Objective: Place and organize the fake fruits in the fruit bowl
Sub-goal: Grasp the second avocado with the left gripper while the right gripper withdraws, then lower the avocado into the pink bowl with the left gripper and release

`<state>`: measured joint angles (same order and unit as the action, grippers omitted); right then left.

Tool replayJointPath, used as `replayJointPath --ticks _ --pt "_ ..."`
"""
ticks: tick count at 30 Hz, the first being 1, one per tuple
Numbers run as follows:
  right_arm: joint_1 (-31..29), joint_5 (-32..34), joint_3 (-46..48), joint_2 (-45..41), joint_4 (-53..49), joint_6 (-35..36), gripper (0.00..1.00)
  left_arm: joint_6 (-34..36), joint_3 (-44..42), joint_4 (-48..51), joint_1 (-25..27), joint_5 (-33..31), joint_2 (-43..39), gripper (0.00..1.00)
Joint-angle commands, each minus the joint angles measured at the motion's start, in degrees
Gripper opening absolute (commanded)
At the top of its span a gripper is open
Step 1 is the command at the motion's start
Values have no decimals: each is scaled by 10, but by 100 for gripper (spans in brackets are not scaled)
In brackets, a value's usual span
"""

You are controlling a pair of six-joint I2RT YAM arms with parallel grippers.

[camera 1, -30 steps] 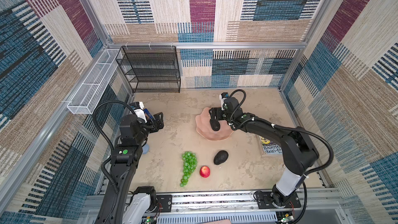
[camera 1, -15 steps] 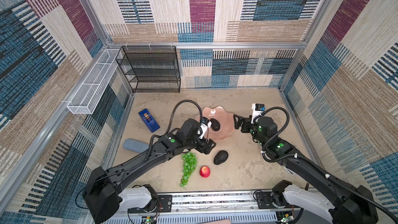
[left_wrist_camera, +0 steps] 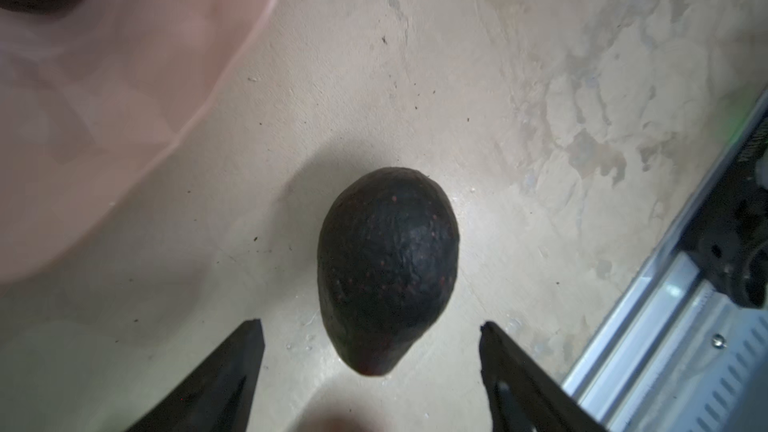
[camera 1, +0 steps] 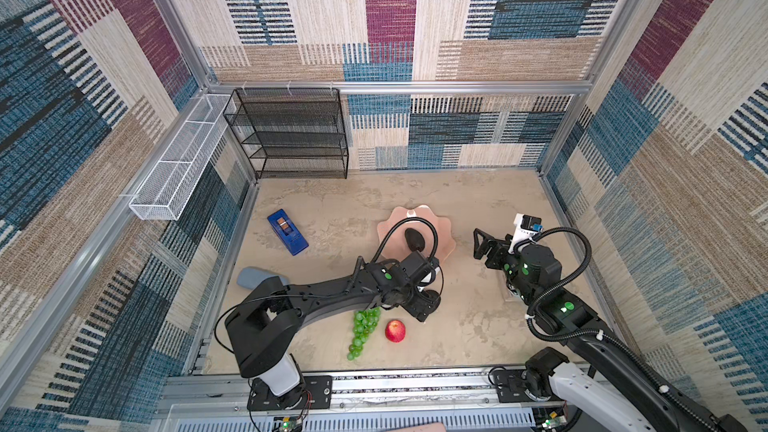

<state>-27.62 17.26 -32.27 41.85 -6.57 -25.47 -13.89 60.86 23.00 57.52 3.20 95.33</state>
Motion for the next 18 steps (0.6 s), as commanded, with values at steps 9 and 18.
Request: replayJointPath --ticks 9,18 --pt "0 19 9 -16 1 -4 100 -21 16 -18 6 23 20 54" --pt "0 28 6 -15 8 2 100 29 41 5 -25 -46 -136 52"
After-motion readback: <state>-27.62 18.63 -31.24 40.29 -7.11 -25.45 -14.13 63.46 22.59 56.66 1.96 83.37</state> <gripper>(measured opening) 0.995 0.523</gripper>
